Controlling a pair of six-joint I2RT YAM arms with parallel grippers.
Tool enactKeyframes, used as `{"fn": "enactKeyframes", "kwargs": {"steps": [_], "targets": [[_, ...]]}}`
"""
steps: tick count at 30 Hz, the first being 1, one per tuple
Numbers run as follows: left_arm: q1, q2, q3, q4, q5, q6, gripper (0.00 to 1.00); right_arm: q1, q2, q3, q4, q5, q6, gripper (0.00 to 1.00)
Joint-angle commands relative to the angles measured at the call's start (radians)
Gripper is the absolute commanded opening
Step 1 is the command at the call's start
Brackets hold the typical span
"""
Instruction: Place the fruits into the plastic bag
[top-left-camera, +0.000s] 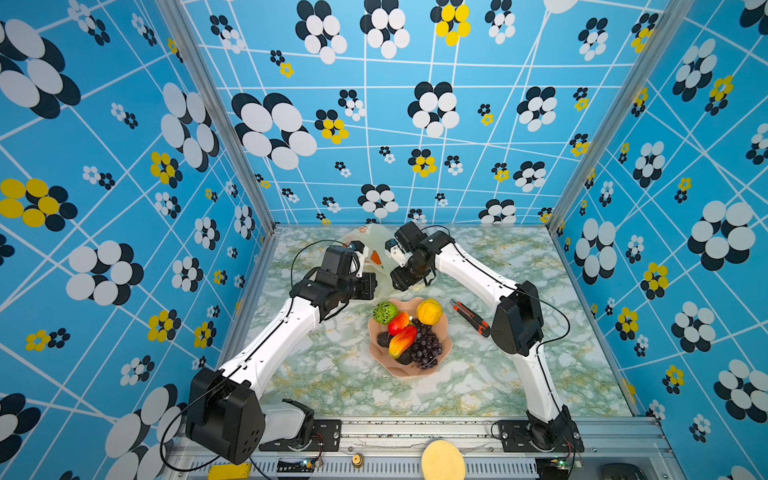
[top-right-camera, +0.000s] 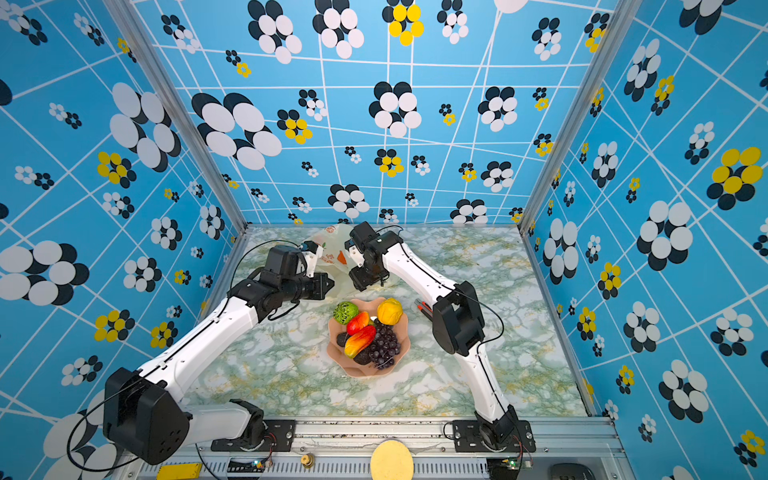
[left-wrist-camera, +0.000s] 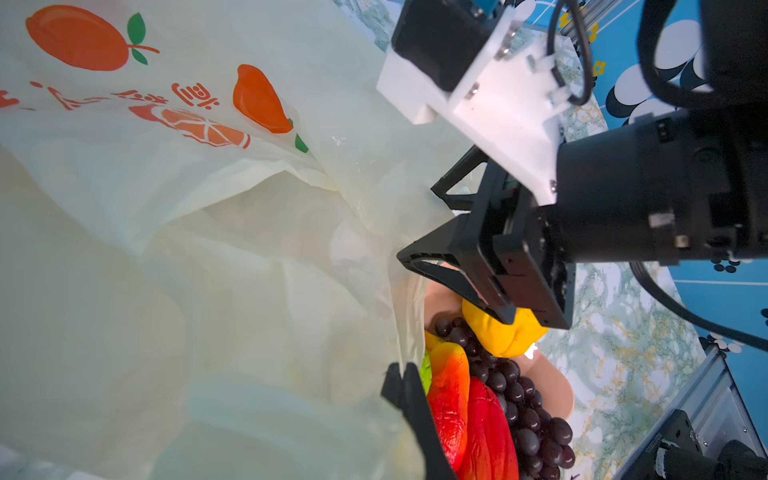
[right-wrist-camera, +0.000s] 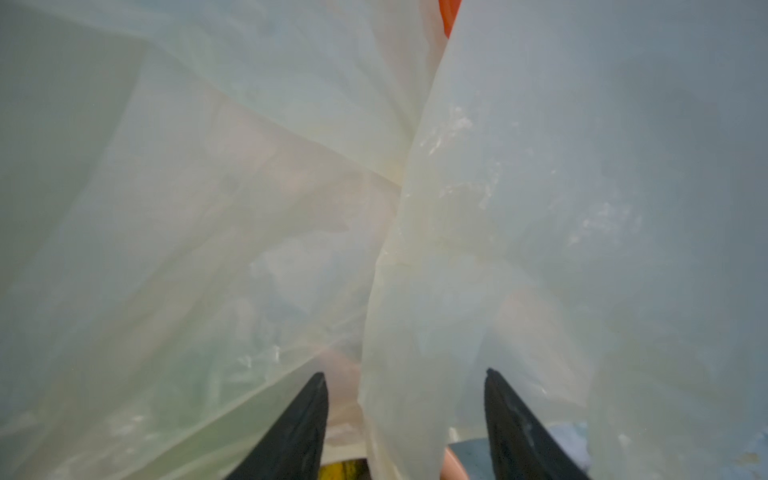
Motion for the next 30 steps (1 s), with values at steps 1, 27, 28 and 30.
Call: {"fn": "enactKeyframes", "kwargs": {"steps": [1,27,28,30], "targets": [[-0.007,-0.032,0.018,-0.024,0.007,0.021,0.00,-0.002,0.022,0.053,-0.050,-0.052,0.023,0.49],[-0.007,-0.138,-0.027,-0.137,-0.111,0.103,0.00,-0.397,-0.115,-0.608,1.853,-0.514,1.707,0.00],[-0.008,-0.144,-0.024,-0.137,-0.112,0.101,0.00,-0.395,-0.112,-0.611,1.848,-0.522,1.704,0.00],[-0.008,-0.154,-0.013,-0.140,-0.114,0.097,0.00,-0.393,-0.117,-0.638,1.829,-0.526,1.678,0.00]]}}
